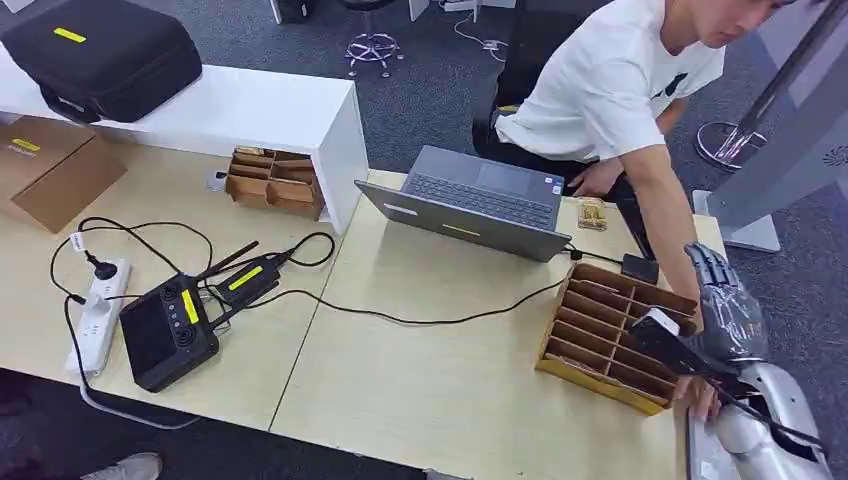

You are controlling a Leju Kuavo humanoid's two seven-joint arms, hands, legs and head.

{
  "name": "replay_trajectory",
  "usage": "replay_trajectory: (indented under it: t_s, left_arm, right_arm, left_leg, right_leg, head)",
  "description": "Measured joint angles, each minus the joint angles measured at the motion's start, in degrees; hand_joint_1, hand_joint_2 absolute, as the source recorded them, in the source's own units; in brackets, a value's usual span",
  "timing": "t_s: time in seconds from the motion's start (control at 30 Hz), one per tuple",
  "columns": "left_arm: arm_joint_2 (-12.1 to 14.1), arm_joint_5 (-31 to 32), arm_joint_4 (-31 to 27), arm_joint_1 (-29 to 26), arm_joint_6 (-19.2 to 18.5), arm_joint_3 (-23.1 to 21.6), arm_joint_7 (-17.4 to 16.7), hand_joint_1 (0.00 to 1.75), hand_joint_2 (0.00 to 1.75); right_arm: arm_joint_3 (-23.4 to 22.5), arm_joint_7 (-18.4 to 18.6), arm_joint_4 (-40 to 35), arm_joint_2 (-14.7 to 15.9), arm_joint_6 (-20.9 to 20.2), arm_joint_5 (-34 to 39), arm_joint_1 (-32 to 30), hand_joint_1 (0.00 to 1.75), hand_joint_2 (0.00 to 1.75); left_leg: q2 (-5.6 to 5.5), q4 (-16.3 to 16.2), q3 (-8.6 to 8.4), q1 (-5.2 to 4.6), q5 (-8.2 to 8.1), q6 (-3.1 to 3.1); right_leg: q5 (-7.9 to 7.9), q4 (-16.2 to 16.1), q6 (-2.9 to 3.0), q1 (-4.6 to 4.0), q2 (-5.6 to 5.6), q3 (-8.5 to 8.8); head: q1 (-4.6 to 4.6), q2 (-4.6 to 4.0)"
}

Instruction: Pass the card to the sensor for recognition and then transmit it.

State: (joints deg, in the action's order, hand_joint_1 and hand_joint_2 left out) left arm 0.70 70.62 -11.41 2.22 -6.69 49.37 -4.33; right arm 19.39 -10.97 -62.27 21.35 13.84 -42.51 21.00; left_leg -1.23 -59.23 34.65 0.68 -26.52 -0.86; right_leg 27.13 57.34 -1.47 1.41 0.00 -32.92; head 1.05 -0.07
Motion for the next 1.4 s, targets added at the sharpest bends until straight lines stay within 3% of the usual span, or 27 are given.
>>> replay_trajectory:
  t_s: [0.57, 0.63, 0.7, 1.03, 1.4]
  left_arm:
    - [-0.02, 0.28, 0.0, 0.0, 0.07, 0.15, -0.37, 0.0, 1.75]
    - [0.0, 0.31, 0.0, -0.01, 0.07, 0.18, -0.37, 0.0, 1.75]
    - [0.0, 0.33, 0.0, -0.01, 0.07, 0.24, -0.37, 0.0, 1.75]
    - [0.0, 0.44, 0.0, -0.01, 0.07, 0.5, -0.37, 0.0, 1.75]
    - [-0.02, 0.5, 0.0, 0.0, 0.07, 0.5, -0.37, 0.0, 1.75]
  right_arm:
    - [-1.38, -0.28, 2.01, 0.0, 1.18, -0.66, 0.02, 0.02, 1.75]
    - [-1.57, -0.35, 2.14, 0.0, 1.16, -0.66, 0.01, 1.59, 1.75]
    - [-1.71, -0.48, 2.38, 0.0, 1.11, -0.66, -0.14, 1.69, 1.75]
    - [-1.88, -1.03, 3.19, 0.0, 1.07, -0.66, -0.42, 1.55, 1.75]
    - [-1.9, -1.11, 3.28, 0.0, 1.07, -0.68, -0.33, 1.59, 1.75]
  left_leg:
    - [0.01, 0.0, -0.1, 0.0, 0.01, 0.01]
    - [0.01, 0.0, -0.11, 0.0, 0.01, 0.01]
    - [0.0, 0.0, -0.1, -0.01, 0.01, 0.01]
    - [0.01, 0.0, -0.09, 0.0, 0.01, 0.0]
    - [0.02, 0.0, -0.11, -0.01, 0.01, 0.01]
  right_leg:
    - [-0.01, -0.01, -0.01, 0.0, 0.0, 0.11]
    - [-0.01, -0.01, -0.01, 0.0, 0.0, 0.12]
    - [-0.01, -0.01, -0.01, 0.0, -0.01, 0.11]
    - [0.0, 0.0, 0.0, 0.0, 0.0, 0.09]
    - [-0.01, 0.0, 0.0, 0.0, 0.01, 0.1]
  head:
    - [0.02, 0.0]
    - [0.0, 0.0]
    - [0.0, 0.0]
    - [0.02, 0.0]
    - [0.04, 0.0]
